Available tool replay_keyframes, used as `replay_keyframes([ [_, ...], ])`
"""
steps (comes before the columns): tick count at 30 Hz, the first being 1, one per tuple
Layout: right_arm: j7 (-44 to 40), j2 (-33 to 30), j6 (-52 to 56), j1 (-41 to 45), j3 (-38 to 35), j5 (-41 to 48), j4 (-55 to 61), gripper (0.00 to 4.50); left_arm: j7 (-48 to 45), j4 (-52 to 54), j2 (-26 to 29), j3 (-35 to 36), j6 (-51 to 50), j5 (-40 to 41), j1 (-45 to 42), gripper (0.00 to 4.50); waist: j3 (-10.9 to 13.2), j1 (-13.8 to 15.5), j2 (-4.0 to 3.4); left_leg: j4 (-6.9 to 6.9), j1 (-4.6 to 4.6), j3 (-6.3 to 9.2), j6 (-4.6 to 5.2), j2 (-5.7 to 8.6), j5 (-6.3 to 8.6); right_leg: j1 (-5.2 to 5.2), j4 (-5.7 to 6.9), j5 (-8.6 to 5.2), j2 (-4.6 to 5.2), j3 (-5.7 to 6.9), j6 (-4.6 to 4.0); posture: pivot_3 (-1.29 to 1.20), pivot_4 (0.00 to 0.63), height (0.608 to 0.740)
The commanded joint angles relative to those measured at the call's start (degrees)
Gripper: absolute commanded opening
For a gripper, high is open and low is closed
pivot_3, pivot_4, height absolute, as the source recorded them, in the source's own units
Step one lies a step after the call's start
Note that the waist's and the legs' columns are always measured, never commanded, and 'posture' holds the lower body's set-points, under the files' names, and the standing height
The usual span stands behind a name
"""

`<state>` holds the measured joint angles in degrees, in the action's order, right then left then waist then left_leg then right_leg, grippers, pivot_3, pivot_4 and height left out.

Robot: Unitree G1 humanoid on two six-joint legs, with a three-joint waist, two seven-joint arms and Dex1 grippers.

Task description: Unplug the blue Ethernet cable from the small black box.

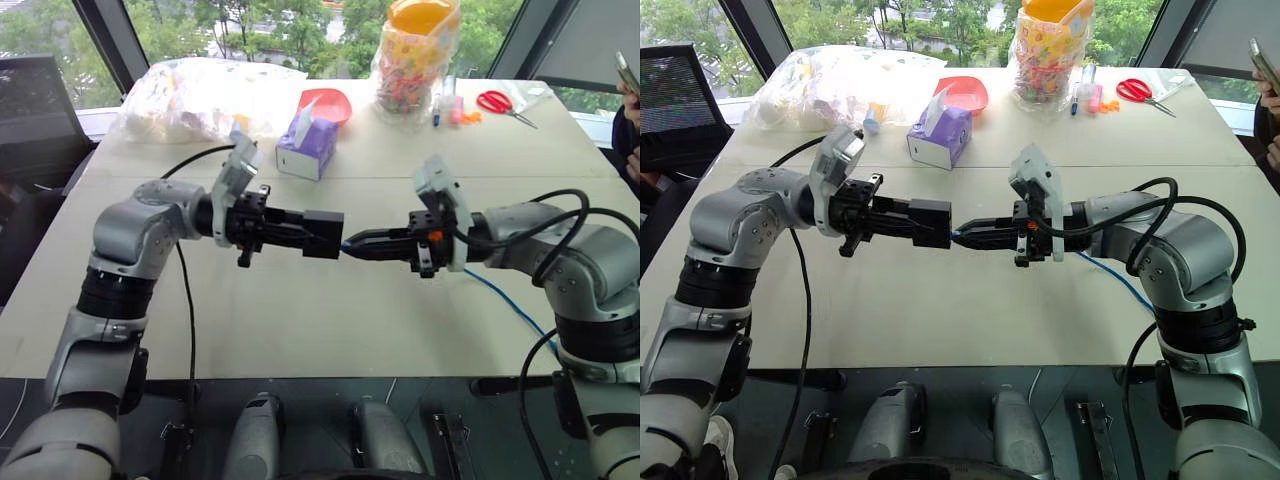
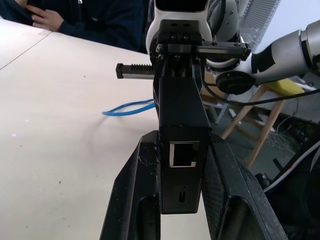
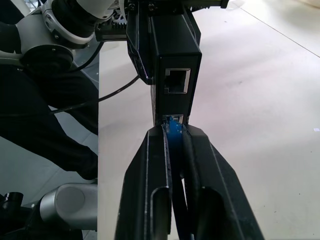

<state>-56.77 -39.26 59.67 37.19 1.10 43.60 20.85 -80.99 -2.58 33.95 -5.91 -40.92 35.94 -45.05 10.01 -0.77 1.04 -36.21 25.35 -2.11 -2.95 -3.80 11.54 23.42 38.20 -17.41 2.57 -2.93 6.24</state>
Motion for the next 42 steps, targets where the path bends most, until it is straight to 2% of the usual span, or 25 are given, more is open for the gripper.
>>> replay_keyframes([
  [1,-0.08,-0.59,-0.52,0.69,-0.95,1.7,1.6,0.07,0.13,1.52,0.38,0.18,0.79,-0.12,-0.17,0.51,0.0,0.0,0.0,0.0,0.0,0.0,0.0,0.0,0.0,0.0,0.0,0.0,0.0,0.0,0.0,0.0,0.15,0.735],
  [9,0.39,-1.62,-1.69,-0.46,-0.01,-0.15,1.74,0.07,0.29,1.07,0.27,0.9,0.37,0.22,-0.73,0.51,0.0,0.0,0.0,-0.01,0.0,0.0,0.0,0.0,0.0,0.0,0.0,0.0,0.0,0.0,0.0,0.0,0.15,0.735],
  [13,-1.06,-6.34,-9.22,-3.37,2.33,-7.77,-1.2,0.07,-0.15,1.14,1.16,1.64,-0.07,0.64,-1.0,0.51,0.0,0.1,0.0,-0.01,0.01,0.0,0.0,0.01,0.0,0.0,-0.01,0.0,0.01,0.0,0.0,0.0,0.15,0.735],
  [19,-2.36,-10.18,-14.38,-6.23,-0.52,-10.55,-5.84,0.07,-1.25,2.12,3.41,1.81,-0.3,1.02,-0.3,0.51,-0.01,-0.06,0.03,-0.04,0.0,-0.01,0.01,0.01,0.0,0.0,0.0,0.0,0.01,-0.01,0.0,0.0,0.15,0.735],
  [22,0.69,-10.03,-20.36,-5.2,-0.61,-16.17,-11.98,0.07,-0.5,1.1,2.87,0.86,2.52,-1.31,0.05,0.51,-0.02,-0.08,0.04,-0.04,-0.01,-0.01,0.0,0.0,0.0,0.0,0.0,0.0,0.0,-0.01,0.0,0.0,0.15,0.735],
  [26,13.08,-5.51,-31.35,1.52,2.12,-29.42,-29.44,0.07,4.46,-2.06,-1.53,-1.91,12.06,-8.27,1.4,0.51,-0.02,-0.04,0.03,-0.13,-0.01,-0.04,0.01,0.01,0.0,-0.02,0.0,0.0,0.0,-0.02,0.0,0.0,0.15,0.735],
  [29,22.59,-1.58,-36.41,7.34,3.36,-36.98,-43.99,0.07,13.04,-8.65,-8.06,-4.61,24.1,-17.18,1.81,0.51,-0.02,0.17,0.03,-0.26,-0.03,-0.06,0.01,0.02,0.0,-0.08,0.01,0.01,0.01,-0.06,-0.02,0.0,0.15,0.735],
  [33,28.33,3.15,-39.88,11.88,2.1,-39.91,-56.95,0.07,17.66,-14.34,-15.23,-5.26,29.9,-19.93,2.27,0.51,-0.02,0.06,0.02,-0.31,0.12,-0.11,0.04,0.03,0.01,0.01,0.0,0.08,0.03,-0.08,0.12,0.0,0.15,0.735],
  [36,28.43,6.17,-38.63,12.64,0.23,-38.33,-60.07,0.07,19.9,-17.53,-18.62,-5.36,33.05,-21.34,2.88,0.51,-0.03,0.04,0.01,-0.17,0.1,-0.14,0.06,0.02,0.02,0.02,-0.03,0.08,0.04,-0.09,0.13,0.0,0.15,0.735],
  [37,27.93,6.94,-38.1,12.46,-0.16,-37.76,-59.91,0.89,20.94,-18.87,-19.57,-5.2,34.47,-21.96,2.94,0.51,-0.02,0.0,0.01,-0.09,0.08,-0.15,0.06,0.03,0.02,0.04,-0.05,0.08,0.04,-0.09,0.13,0.0,0.15,0.735],
  [38,27.36,7.79,-37.19,11.94,-0.39,-37.17,-58.99,1.17,22.34,-20.48,-20.61,-4.95,35.68,-22.57,2.93,0.51,-0.03,-0.09,-0.04,-0.04,0.07,-0.15,0.06,0.02,0.02,0.06,-0.05,0.08,0.04,-0.09,0.13,0.0,0.15,0.735],
  [42,23.43,10.63,-30.43,7.24,-0.73,-33.33,-48.36,3.25,26.2,-26.37,-23.76,-4.37,39.75,-24.4,2.6,0.51,-0.05,-0.08,-0.08,-0.04,0.02,-0.16,0.06,0.02,0.02,0.05,0.0,0.08,0.02,-0.09,0.13,0.0,0.15,0.735],
])
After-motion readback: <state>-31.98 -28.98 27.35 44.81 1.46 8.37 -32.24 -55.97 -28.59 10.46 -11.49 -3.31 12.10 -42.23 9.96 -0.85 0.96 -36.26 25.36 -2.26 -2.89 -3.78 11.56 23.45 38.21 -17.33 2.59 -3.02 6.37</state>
